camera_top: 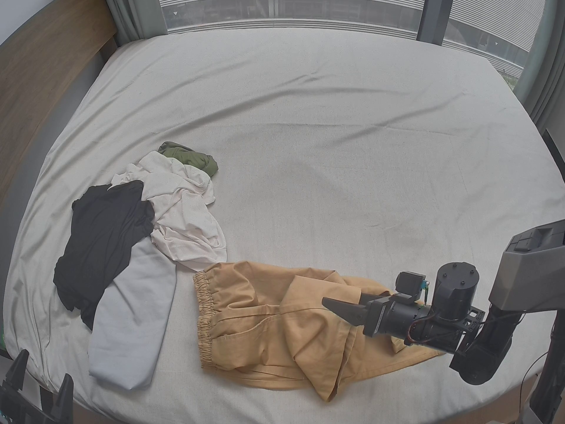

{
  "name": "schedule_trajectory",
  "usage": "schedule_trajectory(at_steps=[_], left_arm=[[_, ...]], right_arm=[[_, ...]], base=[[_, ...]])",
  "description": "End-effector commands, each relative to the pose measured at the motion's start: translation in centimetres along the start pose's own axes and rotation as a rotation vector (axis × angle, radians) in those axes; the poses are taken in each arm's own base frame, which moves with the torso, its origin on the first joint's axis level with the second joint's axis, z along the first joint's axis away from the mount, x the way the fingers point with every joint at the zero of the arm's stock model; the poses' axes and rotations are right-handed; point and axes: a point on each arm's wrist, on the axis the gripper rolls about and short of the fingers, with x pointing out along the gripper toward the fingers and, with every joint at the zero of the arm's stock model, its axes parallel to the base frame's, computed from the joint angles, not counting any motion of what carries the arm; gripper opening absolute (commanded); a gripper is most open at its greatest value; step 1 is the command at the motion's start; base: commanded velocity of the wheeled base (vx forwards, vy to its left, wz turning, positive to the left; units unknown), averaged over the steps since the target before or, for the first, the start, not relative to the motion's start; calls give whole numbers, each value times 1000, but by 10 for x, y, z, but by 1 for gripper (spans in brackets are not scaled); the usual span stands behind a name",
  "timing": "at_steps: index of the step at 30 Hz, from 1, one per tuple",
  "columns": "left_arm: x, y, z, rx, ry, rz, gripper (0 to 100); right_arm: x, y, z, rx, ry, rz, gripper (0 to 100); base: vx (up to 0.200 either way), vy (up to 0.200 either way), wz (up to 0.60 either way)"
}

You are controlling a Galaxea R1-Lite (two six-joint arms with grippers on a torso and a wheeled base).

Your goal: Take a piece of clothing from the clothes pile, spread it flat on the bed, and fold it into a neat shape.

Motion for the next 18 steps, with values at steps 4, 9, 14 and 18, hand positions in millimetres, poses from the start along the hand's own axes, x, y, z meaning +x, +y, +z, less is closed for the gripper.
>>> schedule_trajectory(at_steps=[4,9,14,18], left_arm=[[0,0,-5,0,1,1,100],[0,0,-5,0,1,1,100],[0,0,-5,0,1,1,100],[0,0,-5,0,1,1,100]], right_arm=[[-8,13,-3,-9,19,33,100],[-7,18,-11,-11,50,44,100],[-3,17,-16,-10,66,44,100],[2,21,-18,-15,71,60,100]], base=[[0,0,0],[0,0,0],[0,0,0],[0,0,0]])
